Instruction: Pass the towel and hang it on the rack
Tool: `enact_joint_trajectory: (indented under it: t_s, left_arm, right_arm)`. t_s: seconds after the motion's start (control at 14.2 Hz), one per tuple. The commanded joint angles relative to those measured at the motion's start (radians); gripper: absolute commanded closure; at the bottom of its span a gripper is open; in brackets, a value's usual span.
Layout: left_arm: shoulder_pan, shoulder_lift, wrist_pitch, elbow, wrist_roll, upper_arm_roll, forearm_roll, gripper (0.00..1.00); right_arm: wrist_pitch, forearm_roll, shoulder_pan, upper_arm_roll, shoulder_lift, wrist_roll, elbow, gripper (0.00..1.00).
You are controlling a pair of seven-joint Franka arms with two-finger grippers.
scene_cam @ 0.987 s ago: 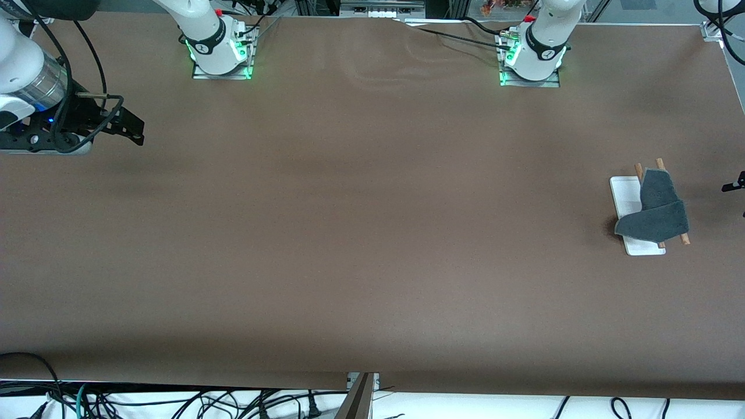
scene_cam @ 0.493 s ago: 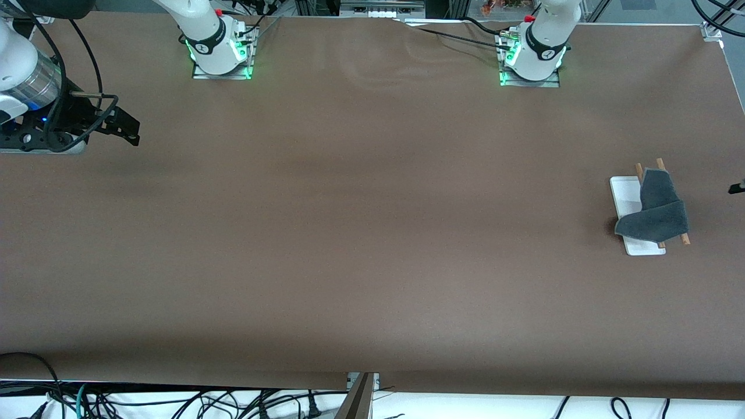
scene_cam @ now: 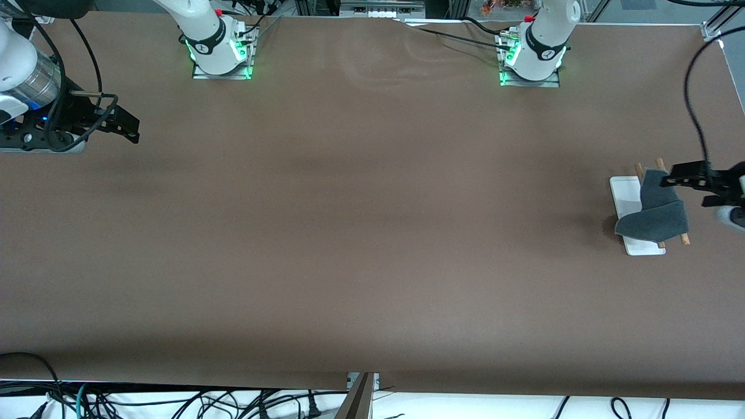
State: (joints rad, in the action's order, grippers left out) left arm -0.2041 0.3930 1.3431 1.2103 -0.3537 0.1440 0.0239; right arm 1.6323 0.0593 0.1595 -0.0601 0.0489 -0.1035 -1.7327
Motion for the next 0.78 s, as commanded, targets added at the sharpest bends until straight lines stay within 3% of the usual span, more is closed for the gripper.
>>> enact_joint_trajectory:
  t_s: [0.0,0.14,0.21,0.35,0.49,0.7]
  left_arm:
    - [0.103,-0.233,0.137,0.297,0.236,-0.023,0.033,0.00]
    - [0.124,-0.376,0.337,0.498,0.278,-0.023,0.028,0.00]
    - [0.124,-0.413,0.370,0.543,0.297,-0.024,0.015,0.00]
    - [0.158,-0.434,0.369,0.563,0.401,-0.046,-0.004,0.00]
    - [0.230,-0.431,0.369,0.558,0.444,-0.118,-0.007,0.00]
    - [0.224,-0.428,0.367,0.558,0.438,-0.119,-0.009,0.00]
  right_arm:
    - [-0.023,0.013,-0.015,0.006,-0.004,0.021,0.028,0.00]
    - [-0.023,0.013,-0.014,0.006,-0.006,0.054,0.028,0.00]
    - [-0.023,0.011,-0.015,0.005,-0.006,0.085,0.028,0.00]
    - [-0.023,0.011,-0.014,-0.003,-0.006,0.079,0.028,0.00]
    - [-0.025,0.011,-0.014,-0.004,-0.006,0.084,0.028,0.00]
    - [-0.034,0.011,-0.015,-0.004,-0.006,0.090,0.035,0.00]
